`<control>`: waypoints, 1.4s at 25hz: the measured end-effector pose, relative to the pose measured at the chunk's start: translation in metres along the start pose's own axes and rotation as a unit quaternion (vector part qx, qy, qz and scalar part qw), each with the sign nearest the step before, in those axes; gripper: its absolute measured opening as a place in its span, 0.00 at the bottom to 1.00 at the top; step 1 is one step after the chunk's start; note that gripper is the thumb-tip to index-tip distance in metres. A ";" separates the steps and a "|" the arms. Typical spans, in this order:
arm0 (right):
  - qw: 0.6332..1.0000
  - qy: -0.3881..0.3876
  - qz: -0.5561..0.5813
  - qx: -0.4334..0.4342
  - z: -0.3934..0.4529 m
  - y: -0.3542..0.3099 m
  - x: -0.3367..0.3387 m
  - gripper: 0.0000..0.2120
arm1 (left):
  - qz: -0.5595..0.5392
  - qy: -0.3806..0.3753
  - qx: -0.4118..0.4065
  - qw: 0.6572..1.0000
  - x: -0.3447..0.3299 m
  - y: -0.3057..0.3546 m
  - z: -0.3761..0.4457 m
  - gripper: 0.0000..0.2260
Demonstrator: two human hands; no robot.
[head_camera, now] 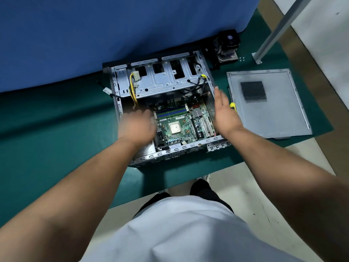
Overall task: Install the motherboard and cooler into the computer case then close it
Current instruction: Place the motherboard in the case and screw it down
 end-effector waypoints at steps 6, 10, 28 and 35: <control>1.000 0.007 0.004 -0.020 -0.008 0.002 -0.003 0.48 | -0.017 0.003 0.011 1.000 0.002 0.003 -0.009 0.20; 1.000 0.002 -0.006 -0.019 -0.022 0.007 -0.011 0.50 | -0.008 0.015 0.007 1.000 -0.003 0.008 -0.024 0.20; 0.996 0.058 0.013 0.061 0.026 0.006 -0.010 0.34 | -0.060 -0.305 0.008 0.951 -0.069 0.107 0.039 0.38; 0.997 0.049 -0.008 0.066 0.022 0.006 -0.010 0.37 | -0.042 -0.308 -0.024 0.950 -0.062 0.095 0.046 0.37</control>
Point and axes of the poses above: each hand's wrist, its own z-axis towards the middle knuckle, its own x-axis out of the back of the hand, y = z × x, the point moved 1 cm from there along z, towards the middle knuckle, and after that the axes turned 5 degrees about x, right-handed, at the moved point
